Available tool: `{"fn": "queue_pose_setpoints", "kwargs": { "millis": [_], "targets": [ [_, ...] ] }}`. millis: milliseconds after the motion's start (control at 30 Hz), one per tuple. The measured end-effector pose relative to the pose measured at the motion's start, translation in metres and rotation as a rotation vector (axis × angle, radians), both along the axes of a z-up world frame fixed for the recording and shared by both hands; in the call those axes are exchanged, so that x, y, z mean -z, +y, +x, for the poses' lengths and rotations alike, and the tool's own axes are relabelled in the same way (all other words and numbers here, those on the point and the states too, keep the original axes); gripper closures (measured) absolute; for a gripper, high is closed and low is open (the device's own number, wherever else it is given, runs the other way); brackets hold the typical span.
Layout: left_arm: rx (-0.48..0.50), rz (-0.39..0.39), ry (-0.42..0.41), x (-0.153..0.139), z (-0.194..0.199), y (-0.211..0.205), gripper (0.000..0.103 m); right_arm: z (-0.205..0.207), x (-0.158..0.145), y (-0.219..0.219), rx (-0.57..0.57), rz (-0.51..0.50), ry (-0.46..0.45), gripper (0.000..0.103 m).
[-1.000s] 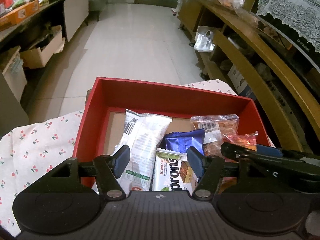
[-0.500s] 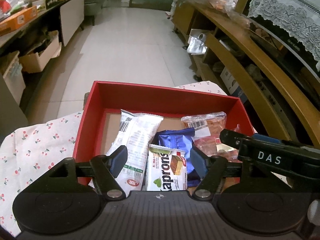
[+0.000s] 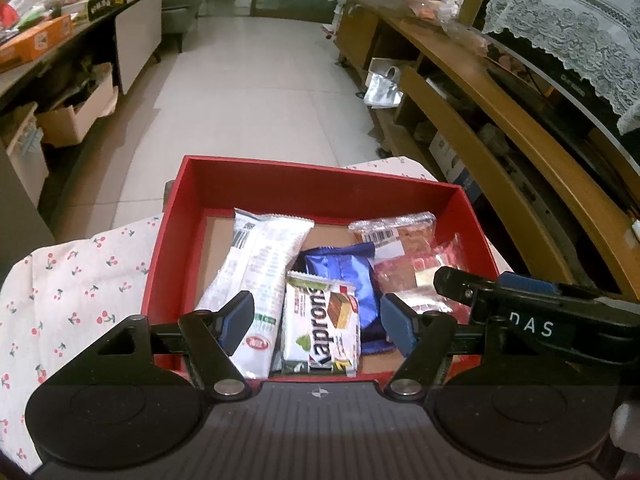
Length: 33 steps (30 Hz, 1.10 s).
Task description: Organize snacks
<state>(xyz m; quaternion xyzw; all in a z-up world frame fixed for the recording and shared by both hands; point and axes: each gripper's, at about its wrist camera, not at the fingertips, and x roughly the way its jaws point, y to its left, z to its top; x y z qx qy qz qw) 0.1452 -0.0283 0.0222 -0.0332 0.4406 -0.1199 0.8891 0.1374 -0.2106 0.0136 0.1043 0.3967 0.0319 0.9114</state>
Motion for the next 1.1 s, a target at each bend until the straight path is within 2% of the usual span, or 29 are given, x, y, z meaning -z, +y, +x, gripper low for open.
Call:
{"fn": "queue_pose_setpoints", "kwargs": {
  "millis": [300, 500, 767, 967, 1100],
  "targets": [
    [0.025, 0.001, 0.03, 0.003, -0.031, 0.008, 0.022, -0.036, 0.002, 0.005, -0.042, -0.013, 0.032, 0.022],
    [0.022, 0.009, 0.082, 0.017, -0.046, 0.021, 0.021, -0.057, 0.009, 0.011, -0.082, -0.033, 0.073, 0.022],
    [0.048, -0.028, 0.145, 0.038, -0.038, 0.033, 0.018, -0.074, 0.01, 0.008, -0.101, -0.007, 0.093, 0.022],
    [0.106, -0.004, 0.164, 0.055, -0.026, 0.024, 0.018, -0.074, 0.017, -0.001, -0.09, -0.012, 0.121, 0.021],
    [0.127, -0.005, 0.207, 0.064, -0.025, 0.023, 0.018, -0.075, 0.021, -0.012, -0.077, -0.001, 0.142, 0.021]
  ]
}}
